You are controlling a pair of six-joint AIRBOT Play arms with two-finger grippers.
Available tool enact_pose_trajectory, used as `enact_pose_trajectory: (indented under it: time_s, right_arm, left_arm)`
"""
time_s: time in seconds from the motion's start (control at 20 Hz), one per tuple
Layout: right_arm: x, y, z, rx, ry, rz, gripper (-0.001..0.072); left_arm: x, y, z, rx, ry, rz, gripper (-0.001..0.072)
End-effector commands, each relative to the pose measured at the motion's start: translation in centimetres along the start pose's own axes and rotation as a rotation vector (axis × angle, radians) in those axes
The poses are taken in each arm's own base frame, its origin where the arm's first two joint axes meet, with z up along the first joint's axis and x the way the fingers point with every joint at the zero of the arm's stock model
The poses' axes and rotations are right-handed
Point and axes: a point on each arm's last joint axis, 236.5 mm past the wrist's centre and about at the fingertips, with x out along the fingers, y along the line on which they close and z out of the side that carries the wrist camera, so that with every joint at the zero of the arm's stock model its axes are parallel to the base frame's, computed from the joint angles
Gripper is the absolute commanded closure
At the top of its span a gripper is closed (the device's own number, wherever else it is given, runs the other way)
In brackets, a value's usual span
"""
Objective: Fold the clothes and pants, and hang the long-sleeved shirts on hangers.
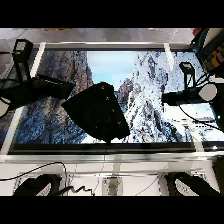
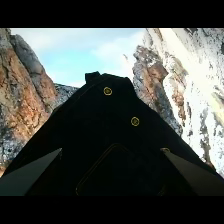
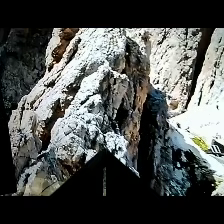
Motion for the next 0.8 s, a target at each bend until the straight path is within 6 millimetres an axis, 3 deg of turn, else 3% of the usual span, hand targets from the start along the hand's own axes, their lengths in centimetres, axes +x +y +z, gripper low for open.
enact_pose_trajectory:
  time_s: [0.0,0.55,0.75]
  right_arm:
    - [-0.1,0.0,0.0,0.000,-0.001,0.001,0.0671]
    - [-0.1,0.2,0.0,0.005,-0.002,0.008,0.0671]
    - [-0.4,4.4,0.7,0.074,-0.024,0.187,0.0672]
  left_arm:
    - [0.0,0.0,0.0,0.000,-0.001,0.001,0.0013]
    - [0.0,0.0,0.0,0.000,-0.001,0.001,0.0013]
    - [0.0,0.3,0.9,-0.004,-0.039,0.010,0.0013]
